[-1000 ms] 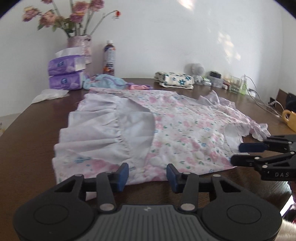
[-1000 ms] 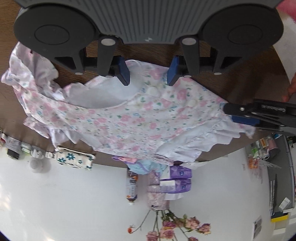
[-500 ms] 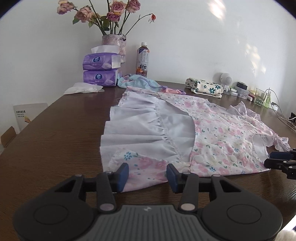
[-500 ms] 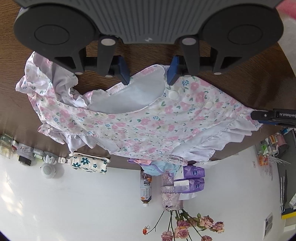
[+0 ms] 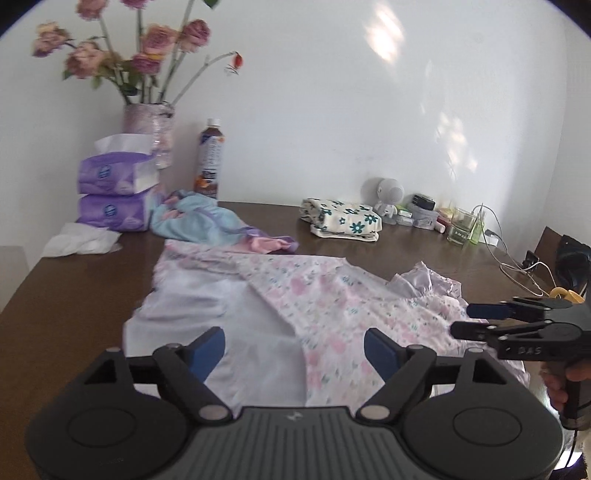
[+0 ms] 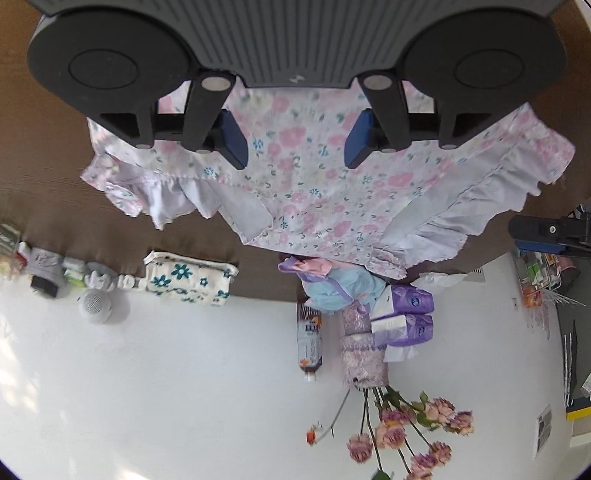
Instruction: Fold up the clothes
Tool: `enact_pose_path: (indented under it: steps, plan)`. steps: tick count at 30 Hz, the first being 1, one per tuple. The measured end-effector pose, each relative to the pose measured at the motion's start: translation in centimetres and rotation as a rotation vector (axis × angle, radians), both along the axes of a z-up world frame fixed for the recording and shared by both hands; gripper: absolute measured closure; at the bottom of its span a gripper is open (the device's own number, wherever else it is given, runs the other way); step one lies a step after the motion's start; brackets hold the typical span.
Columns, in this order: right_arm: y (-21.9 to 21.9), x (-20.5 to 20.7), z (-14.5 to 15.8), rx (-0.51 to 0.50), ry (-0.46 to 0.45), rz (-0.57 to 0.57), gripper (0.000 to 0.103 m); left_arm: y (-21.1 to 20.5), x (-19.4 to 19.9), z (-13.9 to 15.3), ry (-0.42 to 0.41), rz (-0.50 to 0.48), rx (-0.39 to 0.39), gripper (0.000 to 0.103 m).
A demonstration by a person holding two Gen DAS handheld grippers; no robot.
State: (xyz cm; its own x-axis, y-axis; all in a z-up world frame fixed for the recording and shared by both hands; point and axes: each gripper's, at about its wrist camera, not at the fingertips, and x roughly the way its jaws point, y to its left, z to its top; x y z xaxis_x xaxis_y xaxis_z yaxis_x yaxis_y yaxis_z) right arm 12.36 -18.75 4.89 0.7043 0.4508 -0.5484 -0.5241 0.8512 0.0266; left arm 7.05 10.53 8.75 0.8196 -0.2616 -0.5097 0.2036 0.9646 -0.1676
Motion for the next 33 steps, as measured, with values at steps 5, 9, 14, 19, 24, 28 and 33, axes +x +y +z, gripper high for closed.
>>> enact_pose_path:
  steps: [5, 9, 14, 19, 24, 28, 33]
  plan:
    - [1.6, 4.2, -1.7, -0.026, 0.07, 0.027, 0.027, -2.3, 6.7, -1.7, 0.089, 0.026, 0.003, 0.011]
    - [2.0, 6.4, -2.4, -0.036, 0.109, 0.026, 0.012, -2.9, 9.8, -3.1, 0.139, 0.044, 0.029, 0.007]
    - [2.2, 7.5, -2.2, -0.052, 0.106, 0.057, 0.0, -3.0, 11.9, -4.1, 0.161, 0.065, 0.071, 0.002]
    - [2.9, 8.7, -2.7, -0.08, 0.103, 0.048, 0.0, -3.5, 13.2, -4.7, 0.159, 0.088, 0.116, 0.001]
    - [3.0, 9.6, -3.4, -0.078, 0.119, 0.037, 0.0, -4.3, 14.2, -5.5, 0.157, 0.095, 0.168, 0.001]
    - [2.9, 9.9, -4.0, -0.09, 0.124, 0.024, 0.0, -4.6, 14.6, -6.3, 0.161, 0.093, 0.199, 0.0]
    - [2.7, 10.3, -4.8, -0.082, 0.13, -0.004, 0.001, -4.5, 15.1, -7.4, 0.179, 0.103, 0.2, 0.0]
